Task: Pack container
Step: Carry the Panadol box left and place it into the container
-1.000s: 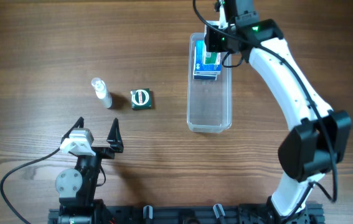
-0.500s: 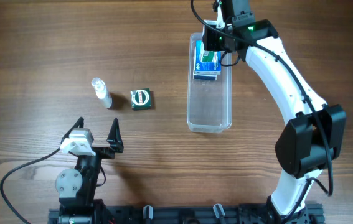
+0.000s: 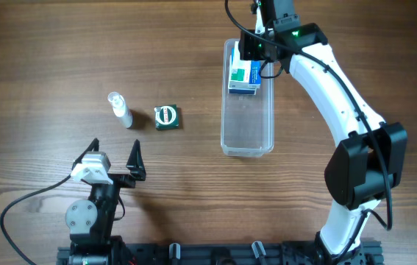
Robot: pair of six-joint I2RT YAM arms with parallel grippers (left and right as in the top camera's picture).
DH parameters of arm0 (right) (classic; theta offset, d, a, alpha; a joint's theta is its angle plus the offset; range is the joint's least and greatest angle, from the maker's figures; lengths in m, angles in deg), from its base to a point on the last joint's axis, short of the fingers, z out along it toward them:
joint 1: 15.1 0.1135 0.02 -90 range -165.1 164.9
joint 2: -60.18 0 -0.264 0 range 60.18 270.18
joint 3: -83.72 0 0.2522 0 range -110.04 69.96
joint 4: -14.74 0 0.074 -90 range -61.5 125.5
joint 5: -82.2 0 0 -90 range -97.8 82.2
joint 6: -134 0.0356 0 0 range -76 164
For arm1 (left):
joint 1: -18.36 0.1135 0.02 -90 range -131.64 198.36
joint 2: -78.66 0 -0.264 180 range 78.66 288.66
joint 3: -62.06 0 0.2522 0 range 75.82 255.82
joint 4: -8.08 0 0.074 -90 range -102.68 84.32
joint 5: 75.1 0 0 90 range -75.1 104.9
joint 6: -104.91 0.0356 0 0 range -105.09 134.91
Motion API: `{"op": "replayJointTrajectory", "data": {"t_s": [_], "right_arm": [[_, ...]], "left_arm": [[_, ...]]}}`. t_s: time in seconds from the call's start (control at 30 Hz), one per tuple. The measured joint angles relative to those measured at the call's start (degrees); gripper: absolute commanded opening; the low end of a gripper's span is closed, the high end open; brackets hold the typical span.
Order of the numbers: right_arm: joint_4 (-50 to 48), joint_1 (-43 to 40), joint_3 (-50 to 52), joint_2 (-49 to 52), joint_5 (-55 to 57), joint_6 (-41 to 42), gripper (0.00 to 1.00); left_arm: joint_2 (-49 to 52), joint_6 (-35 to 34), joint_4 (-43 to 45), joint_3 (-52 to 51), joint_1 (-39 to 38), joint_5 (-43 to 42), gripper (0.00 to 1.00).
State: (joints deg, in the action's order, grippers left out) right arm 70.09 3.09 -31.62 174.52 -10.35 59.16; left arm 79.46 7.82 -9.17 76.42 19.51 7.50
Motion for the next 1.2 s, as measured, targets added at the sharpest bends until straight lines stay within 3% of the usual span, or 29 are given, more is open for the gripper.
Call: {"op": "replayJointTrajectory", "data": {"t_s": [0.03, 0.2, 0.27, 1.2], "right_arm": [[-0.04, 0.00, 0.00, 0.00, -0.02, 0.00, 0.48], [-0.68, 0.00, 0.00, 0.00, -0.59, 0.00, 0.14], [-1.18, 0.00, 0.02, 0.00, -0.92, -0.07, 0.04], [-1.38, 1.53, 0.00, 7.82, 0.24, 1.33, 0.04]], "left_arm": [[0.00, 0.00, 0.00, 0.00, 0.00, 0.00, 1.00], [0.00, 0.00, 0.00, 0.00, 0.00, 0.00, 1.00], [0.00, 0.00, 0.00, 0.00, 0.00, 0.00, 1.00], [0.00, 0.00, 0.00, 0.00, 0.00, 0.00, 1.00]]}}
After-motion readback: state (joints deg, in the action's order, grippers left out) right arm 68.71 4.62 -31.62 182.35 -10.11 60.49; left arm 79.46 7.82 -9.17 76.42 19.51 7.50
